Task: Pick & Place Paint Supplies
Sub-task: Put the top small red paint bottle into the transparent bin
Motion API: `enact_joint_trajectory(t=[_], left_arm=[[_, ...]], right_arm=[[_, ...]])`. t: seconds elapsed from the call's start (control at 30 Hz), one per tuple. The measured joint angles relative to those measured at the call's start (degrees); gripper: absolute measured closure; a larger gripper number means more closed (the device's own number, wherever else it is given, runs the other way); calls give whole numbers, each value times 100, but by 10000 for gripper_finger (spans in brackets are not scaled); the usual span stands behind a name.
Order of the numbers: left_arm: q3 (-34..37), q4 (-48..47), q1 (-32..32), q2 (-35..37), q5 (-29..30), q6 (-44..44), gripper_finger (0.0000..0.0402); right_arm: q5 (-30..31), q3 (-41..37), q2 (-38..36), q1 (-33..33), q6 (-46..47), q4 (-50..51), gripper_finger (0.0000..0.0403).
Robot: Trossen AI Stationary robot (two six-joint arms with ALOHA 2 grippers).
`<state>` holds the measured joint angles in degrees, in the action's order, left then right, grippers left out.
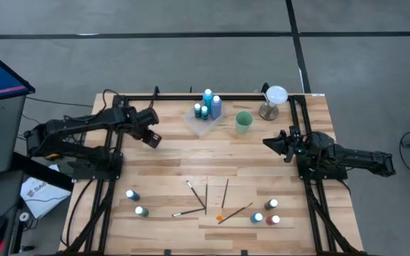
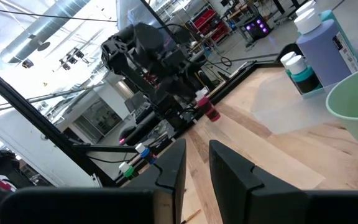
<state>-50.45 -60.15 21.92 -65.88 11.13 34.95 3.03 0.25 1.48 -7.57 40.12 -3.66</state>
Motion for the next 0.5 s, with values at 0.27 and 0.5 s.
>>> enact_joint_trajectory(t=[0.27,0.5], left_arm=[[-726,424,1,4,46,127,298],[-1597,897,1,-537,71,-11,298]], right_arm=[[0,1,1,0,0,0,337],[0,0,0,0,-4,1,337]])
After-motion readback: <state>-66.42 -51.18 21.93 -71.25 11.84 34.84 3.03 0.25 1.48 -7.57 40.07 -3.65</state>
